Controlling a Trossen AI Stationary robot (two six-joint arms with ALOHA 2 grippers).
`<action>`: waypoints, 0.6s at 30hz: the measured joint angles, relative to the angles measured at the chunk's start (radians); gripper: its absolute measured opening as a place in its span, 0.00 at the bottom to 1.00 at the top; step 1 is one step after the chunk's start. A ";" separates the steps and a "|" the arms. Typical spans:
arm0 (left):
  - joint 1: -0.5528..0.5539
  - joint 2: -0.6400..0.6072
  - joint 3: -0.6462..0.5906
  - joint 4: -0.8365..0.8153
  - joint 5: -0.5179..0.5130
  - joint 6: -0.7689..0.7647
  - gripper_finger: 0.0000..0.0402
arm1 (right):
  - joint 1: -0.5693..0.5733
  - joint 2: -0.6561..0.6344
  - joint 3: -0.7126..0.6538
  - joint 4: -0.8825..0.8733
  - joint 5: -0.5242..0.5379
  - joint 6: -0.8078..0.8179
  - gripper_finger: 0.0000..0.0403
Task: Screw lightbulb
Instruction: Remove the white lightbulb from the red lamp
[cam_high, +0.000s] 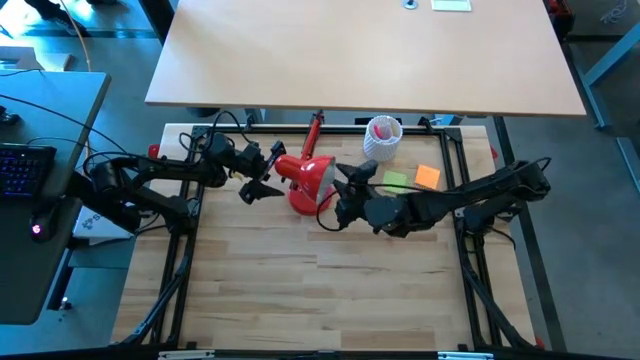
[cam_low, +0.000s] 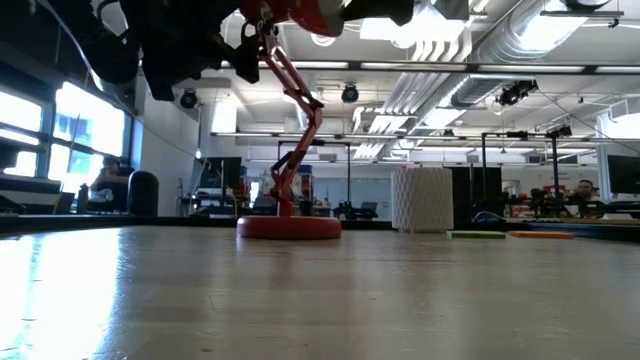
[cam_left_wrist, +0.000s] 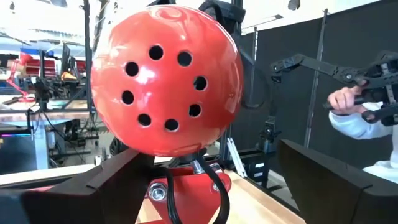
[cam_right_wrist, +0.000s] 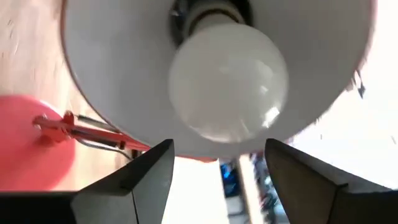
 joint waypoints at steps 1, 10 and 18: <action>0.000 0.000 0.000 0.000 -0.001 0.000 0.82 | 0.010 0.000 0.000 -0.001 0.024 0.060 0.62; 0.024 -0.001 -0.003 0.048 0.034 0.002 0.82 | 0.051 -0.099 0.000 -0.450 -0.229 0.894 0.62; 0.043 -0.001 0.000 0.055 0.023 0.000 0.82 | 0.077 -0.105 -0.001 -0.524 -0.262 1.012 0.62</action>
